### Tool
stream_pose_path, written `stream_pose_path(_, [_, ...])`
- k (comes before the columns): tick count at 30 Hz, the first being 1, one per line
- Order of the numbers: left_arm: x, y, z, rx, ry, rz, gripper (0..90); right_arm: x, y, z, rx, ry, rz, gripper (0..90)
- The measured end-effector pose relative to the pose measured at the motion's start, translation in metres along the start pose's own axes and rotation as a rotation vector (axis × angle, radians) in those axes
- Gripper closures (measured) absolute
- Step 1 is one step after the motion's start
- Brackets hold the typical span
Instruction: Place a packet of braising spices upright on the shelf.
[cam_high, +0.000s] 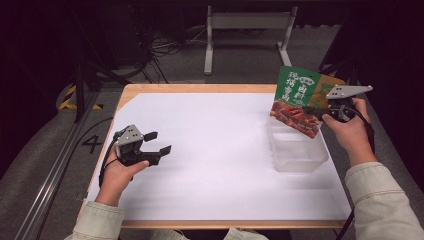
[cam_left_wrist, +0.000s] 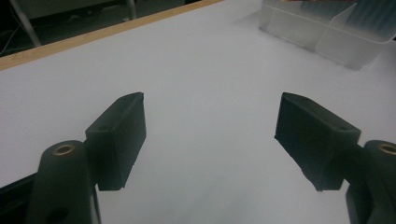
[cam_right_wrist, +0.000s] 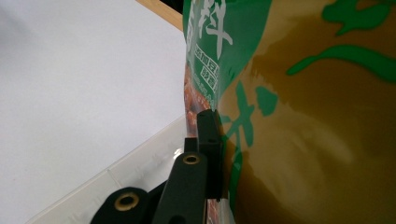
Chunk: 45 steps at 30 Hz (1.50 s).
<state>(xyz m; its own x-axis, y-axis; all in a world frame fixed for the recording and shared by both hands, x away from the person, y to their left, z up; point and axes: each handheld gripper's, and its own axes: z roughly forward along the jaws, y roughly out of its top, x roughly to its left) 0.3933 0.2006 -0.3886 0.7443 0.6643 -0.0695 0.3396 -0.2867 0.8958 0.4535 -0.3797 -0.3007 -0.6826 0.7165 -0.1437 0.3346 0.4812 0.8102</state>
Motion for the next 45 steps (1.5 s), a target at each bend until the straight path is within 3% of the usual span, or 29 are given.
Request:
stream_pose_path(12, [0.0,0.0,-0.001,-0.002,-0.001,-0.006,25.6,-0.004,-0.015,0.008,0.021,0.005,0.031,89.8])
stream_pose_path(31, [0.0,-0.001,0.001,0.008,-0.004,-0.005,25.5,-0.004,-0.038,0.028,0.038,0.05,0.099,89.8])
stream_pose_path(45, [-0.001,-0.002,0.001,0.009,-0.007,-0.015,25.5,-0.012,-0.047,0.031,0.038,0.032,0.167,89.8])
